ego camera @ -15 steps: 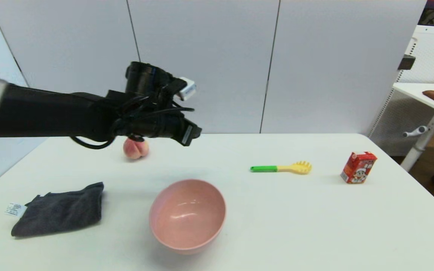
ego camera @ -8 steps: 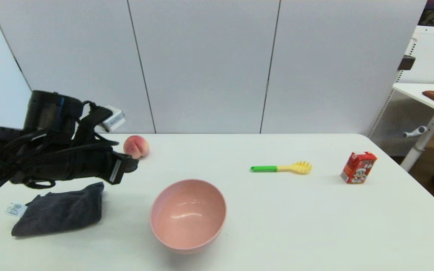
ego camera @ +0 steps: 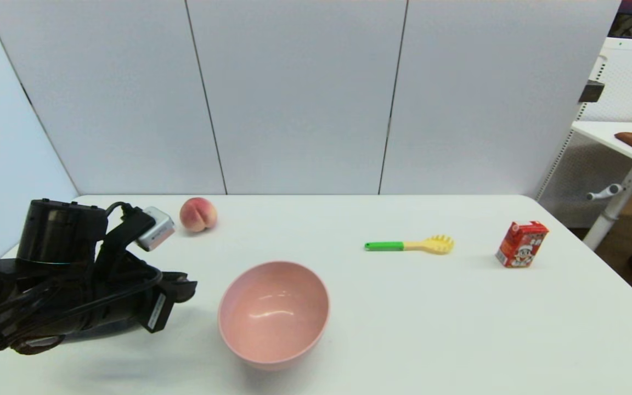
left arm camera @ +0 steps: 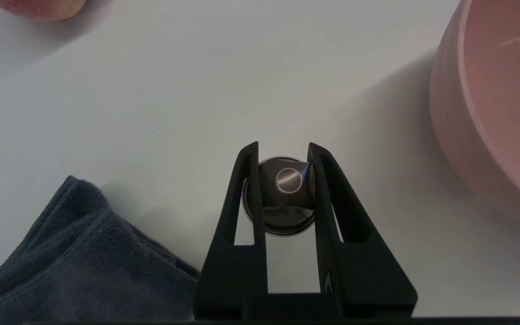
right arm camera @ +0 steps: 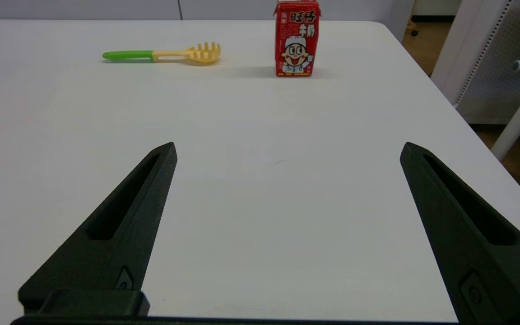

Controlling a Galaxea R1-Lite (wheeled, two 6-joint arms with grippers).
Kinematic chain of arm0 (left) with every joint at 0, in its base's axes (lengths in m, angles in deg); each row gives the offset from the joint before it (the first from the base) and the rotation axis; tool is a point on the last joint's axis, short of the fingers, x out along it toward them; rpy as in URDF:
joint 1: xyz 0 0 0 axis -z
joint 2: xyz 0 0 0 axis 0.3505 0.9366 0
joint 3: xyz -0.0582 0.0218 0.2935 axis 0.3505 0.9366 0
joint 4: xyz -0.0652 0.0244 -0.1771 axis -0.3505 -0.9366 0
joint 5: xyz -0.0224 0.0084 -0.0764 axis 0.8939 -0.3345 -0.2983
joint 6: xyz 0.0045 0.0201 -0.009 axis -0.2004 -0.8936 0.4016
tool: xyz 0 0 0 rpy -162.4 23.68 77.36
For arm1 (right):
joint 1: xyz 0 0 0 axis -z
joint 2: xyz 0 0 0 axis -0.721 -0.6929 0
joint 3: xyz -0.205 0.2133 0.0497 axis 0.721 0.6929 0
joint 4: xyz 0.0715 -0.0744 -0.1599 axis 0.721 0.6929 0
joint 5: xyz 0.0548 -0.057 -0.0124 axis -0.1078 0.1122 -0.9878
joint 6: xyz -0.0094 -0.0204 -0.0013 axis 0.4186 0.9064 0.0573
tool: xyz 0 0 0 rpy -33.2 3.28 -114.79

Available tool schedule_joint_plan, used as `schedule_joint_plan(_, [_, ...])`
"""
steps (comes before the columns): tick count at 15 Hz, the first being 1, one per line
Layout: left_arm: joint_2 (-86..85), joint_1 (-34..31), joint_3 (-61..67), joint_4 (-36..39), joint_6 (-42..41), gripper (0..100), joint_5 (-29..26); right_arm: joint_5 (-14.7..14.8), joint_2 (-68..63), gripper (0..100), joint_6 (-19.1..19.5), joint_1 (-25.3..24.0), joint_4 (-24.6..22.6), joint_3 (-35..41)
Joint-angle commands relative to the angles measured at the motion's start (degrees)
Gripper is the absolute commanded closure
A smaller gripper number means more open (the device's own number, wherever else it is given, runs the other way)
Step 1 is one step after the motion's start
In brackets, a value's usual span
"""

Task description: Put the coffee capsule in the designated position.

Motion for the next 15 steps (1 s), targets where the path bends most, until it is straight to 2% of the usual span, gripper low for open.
schedule_joint_plan(1, [3.82,1.93,1.11,3.07,0.04,100,-0.12,-0.01,-0.07,0,0.07,0.0,-0.01,0.0])
schedule_joint_plan(6, [5.75,3.25,1.38,4.57,0.04,100,-0.2,-0.01,-0.07,0,0.07,0.0,-0.01,0.0])
schedule_joint_plan(7, [5.93,3.25,1.55,4.66,0.04,0,-0.2,-0.01,-0.07,0,-0.02,0.0,-0.01,0.0])
schedule_joint_plan(12, [2.76,2.98,1.73,4.22,0.75,0,-0.2,-0.01,-0.07,0,-0.02,0.0,-0.01,0.0])
schedule_joint_plan(15, [-6.47,1.75,5.6,5.1,1.89,0,-0.03,-0.01,-0.07,0,-0.02,0.0,-0.01,0.0])
